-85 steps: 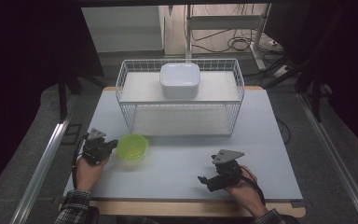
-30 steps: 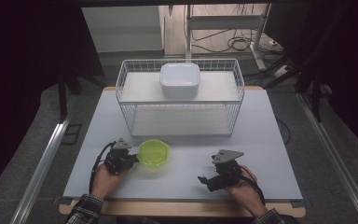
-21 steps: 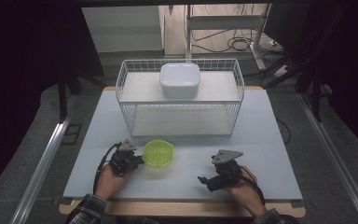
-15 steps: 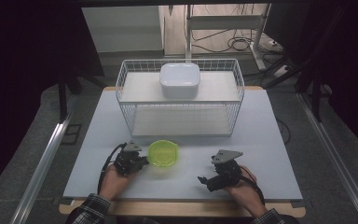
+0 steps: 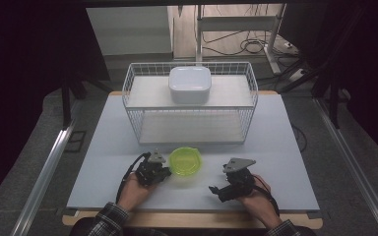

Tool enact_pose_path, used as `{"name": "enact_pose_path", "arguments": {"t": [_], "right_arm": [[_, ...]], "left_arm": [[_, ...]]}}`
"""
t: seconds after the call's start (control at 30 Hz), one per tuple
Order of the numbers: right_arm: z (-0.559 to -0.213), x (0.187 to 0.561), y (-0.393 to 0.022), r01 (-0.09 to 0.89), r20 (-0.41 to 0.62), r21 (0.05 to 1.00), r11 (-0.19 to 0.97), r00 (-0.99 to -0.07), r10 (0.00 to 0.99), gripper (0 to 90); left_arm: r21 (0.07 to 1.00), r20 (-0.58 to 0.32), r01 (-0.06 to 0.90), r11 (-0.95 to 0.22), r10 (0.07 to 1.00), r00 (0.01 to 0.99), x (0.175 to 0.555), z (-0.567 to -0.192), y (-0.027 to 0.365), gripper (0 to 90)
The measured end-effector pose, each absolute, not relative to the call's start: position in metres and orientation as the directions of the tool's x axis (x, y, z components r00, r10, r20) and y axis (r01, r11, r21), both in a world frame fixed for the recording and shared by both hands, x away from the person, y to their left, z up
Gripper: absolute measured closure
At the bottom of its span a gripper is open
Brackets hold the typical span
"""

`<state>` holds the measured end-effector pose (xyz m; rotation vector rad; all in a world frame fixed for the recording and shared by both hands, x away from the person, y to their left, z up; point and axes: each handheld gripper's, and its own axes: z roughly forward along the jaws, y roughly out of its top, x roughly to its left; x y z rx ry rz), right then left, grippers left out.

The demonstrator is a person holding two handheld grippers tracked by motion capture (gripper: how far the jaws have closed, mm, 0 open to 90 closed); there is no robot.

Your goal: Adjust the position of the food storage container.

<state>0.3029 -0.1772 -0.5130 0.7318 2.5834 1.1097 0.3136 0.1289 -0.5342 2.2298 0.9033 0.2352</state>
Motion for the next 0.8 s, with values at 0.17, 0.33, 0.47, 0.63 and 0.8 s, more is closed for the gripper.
{"name": "enact_pose_path", "arguments": {"t": [0.17, 0.33, 0.47, 0.63, 0.8], "right_arm": [[-0.513, 0.303, -0.178, 0.357, -0.014, 0.728, 0.585, -0.846, 0.534, 6.6], [-0.513, 0.304, -0.179, 0.358, -0.014, 0.729, 0.584, -0.844, 0.536, 6.6], [-0.514, 0.304, -0.178, 0.36, -0.014, 0.726, 0.586, -0.844, 0.536, 6.6], [-0.514, 0.304, -0.178, 0.36, -0.014, 0.725, 0.587, -0.845, 0.535, 6.6], [-0.513, 0.304, -0.179, 0.362, -0.013, 0.726, 0.585, -0.843, 0.538, 6.6]], "left_arm": [[0.68, -0.083, 0.53, -0.506, 0.666, 0.742, 0.313, -0.532, 0.13, 84.1], [0.695, -0.102, 0.536, -0.479, 0.673, 0.733, 0.314, -0.529, 0.136, 81.7], [0.691, -0.093, 0.526, -0.495, 0.661, 0.745, 0.313, -0.53, 0.13, 82.7], [0.689, -0.098, 0.521, -0.504, 0.647, 0.756, 0.31, -0.53, 0.123, 82.7], [0.689, -0.096, 0.526, -0.498, 0.657, 0.747, 0.308, -0.527, 0.127, 80.3]]}}
